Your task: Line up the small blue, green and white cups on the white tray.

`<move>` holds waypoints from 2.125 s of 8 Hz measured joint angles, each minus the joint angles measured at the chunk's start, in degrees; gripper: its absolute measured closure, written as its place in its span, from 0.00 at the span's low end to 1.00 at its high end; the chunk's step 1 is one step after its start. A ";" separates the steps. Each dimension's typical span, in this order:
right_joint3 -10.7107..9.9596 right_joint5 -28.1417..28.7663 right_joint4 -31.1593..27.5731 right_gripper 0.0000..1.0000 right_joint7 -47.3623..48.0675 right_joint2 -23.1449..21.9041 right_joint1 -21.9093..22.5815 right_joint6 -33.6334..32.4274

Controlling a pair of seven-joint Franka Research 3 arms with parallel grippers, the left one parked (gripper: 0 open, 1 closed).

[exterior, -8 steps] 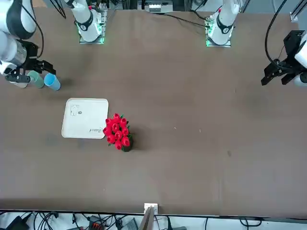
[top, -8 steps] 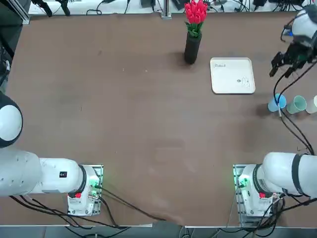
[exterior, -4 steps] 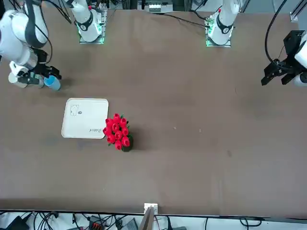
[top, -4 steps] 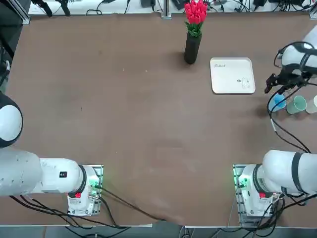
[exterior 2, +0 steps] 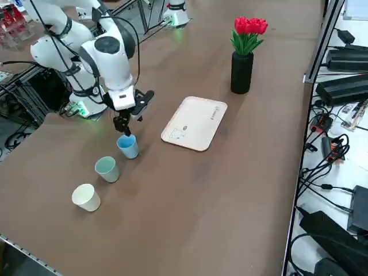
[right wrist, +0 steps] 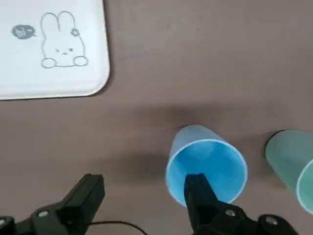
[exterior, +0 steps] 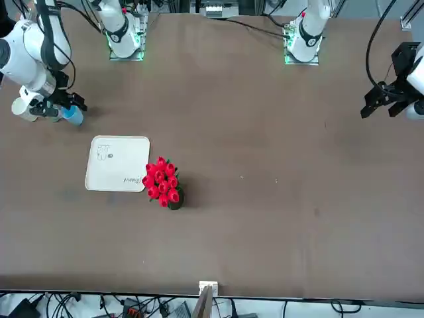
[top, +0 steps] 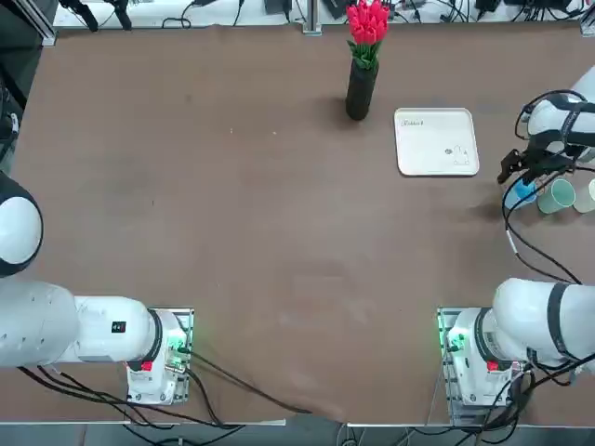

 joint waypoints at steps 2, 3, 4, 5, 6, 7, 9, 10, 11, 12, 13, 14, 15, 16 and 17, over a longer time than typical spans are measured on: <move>-0.02 0.00 -1.13 0.01 -1.24 1.95 -1.81 3.67; -0.01 0.00 -1.67 0.02 -1.29 2.77 -1.94 5.02; 0.02 0.00 -2.09 0.14 -1.32 3.40 -1.98 5.98; 0.02 0.00 -2.49 0.16 -1.69 3.95 -2.30 6.80; 0.01 0.00 -2.68 0.34 -2.35 4.37 -2.98 7.22; 0.01 0.00 -2.68 0.56 -2.73 4.51 -3.54 7.24; 0.04 -0.10 -2.53 0.93 -2.90 4.40 -3.67 7.39; 0.00 -0.35 -2.37 0.95 -2.90 4.00 -3.74 7.25; 0.07 -0.35 -2.39 0.95 -2.90 3.97 -3.74 7.25; 0.24 -0.34 -2.33 0.95 -2.90 3.79 -3.73 6.90; 0.66 -0.34 -1.90 0.95 -2.90 3.08 -3.39 5.22; 1.11 -0.34 -0.46 0.95 -2.45 1.83 -2.09 2.14; 1.48 -0.31 2.43 0.96 -0.44 0.46 0.97 -2.16; 1.82 -0.27 6.48 0.96 3.65 -0.27 5.68 -6.62; 2.20 -0.23 10.93 0.96 8.49 0.13 10.89 -9.77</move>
